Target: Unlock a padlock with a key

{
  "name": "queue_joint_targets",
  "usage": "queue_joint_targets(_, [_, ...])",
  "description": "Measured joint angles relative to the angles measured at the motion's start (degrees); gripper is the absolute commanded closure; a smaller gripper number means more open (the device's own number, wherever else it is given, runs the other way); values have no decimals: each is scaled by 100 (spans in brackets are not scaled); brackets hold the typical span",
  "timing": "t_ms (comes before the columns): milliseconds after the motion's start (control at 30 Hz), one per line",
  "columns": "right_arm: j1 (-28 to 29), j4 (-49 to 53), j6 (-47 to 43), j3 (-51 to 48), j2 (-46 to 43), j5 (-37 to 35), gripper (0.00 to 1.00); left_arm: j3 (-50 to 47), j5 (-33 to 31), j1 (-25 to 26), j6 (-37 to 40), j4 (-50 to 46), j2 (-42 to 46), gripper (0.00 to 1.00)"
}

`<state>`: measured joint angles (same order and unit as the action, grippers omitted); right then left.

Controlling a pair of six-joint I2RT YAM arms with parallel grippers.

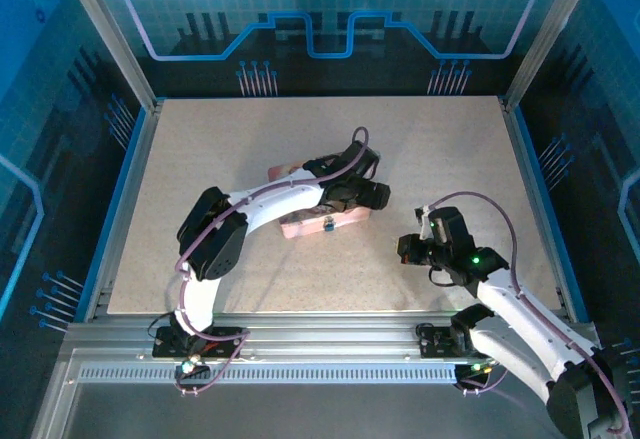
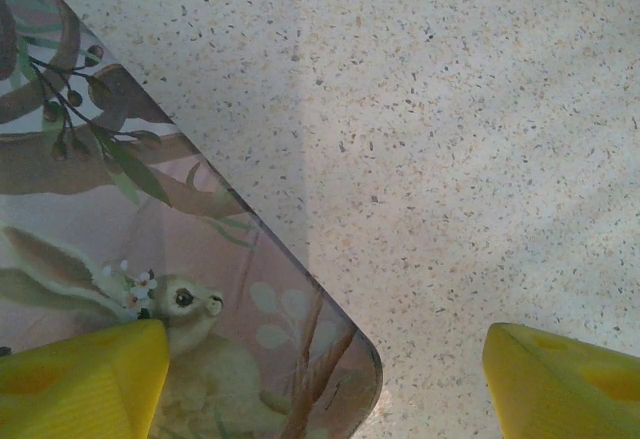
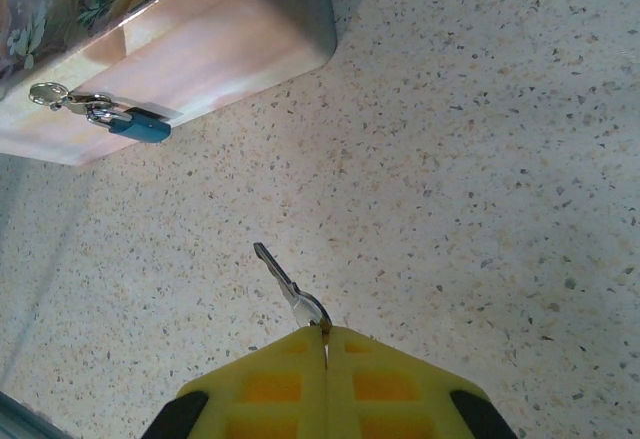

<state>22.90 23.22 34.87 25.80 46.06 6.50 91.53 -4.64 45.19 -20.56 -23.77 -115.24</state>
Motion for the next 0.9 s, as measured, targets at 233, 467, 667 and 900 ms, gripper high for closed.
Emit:
queue_joint_targets(233, [-61, 35, -46, 0, 0, 15, 99, -153, 0, 177, -2, 74, 83, 17])
queue_joint_targets(467, [-83, 37, -50, -2, -11, 66, 98, -632, 61, 345, -39, 208, 428, 17])
queue_joint_targets(667, [-85, 44, -50, -44, -44, 109, 98, -981, 142, 385, -72, 341, 682, 18])
queue_joint_targets(900, [-83, 76, -48, -68, -55, 127, 98, -1405, 177, 468, -247, 476, 1001, 19])
